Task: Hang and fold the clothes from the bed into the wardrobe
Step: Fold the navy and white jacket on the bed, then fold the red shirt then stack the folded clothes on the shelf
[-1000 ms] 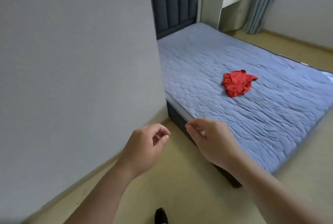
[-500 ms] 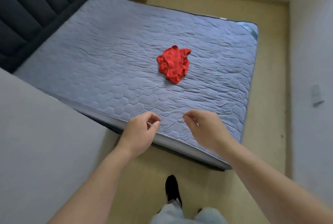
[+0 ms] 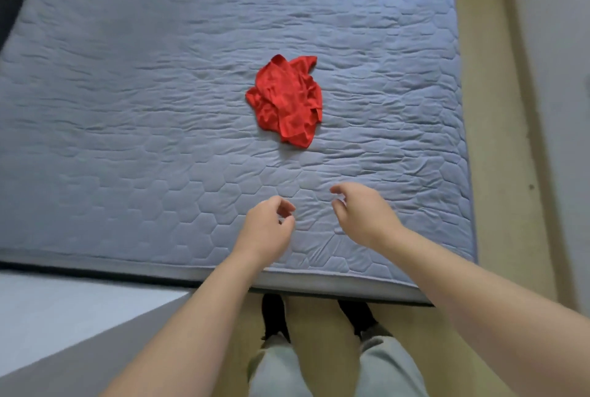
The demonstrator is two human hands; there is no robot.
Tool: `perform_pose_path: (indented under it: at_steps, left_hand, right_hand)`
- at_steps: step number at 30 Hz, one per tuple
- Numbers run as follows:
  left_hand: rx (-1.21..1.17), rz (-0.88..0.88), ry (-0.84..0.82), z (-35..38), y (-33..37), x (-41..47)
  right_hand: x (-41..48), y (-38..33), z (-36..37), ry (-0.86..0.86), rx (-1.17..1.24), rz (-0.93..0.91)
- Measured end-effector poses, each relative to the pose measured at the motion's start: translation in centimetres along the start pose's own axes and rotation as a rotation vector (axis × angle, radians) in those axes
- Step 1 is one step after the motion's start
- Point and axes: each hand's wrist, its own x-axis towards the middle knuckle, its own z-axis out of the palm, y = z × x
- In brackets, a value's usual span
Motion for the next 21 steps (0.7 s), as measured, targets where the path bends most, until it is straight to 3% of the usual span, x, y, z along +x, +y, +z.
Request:
perform_pose_path:
  at_steps: [8,14,21]
  left_hand:
    - [0.012,0.032,-0.101,1.9,-13.0,18.1]
    - [-0.047,0.017,-0.079,4.4,-22.4,24.8]
    - [-0.139,-0.001,-0.102,7.0,-27.0,27.2]
  right_hand:
    - [20.6,2.4,13.3,-0.082,-0.202,0.001]
    - [35.3,3.2,20.4,0.011,-0.25,0.068]
    - [40.4,5.5,24.7,-0.073,-0.197,0.293]
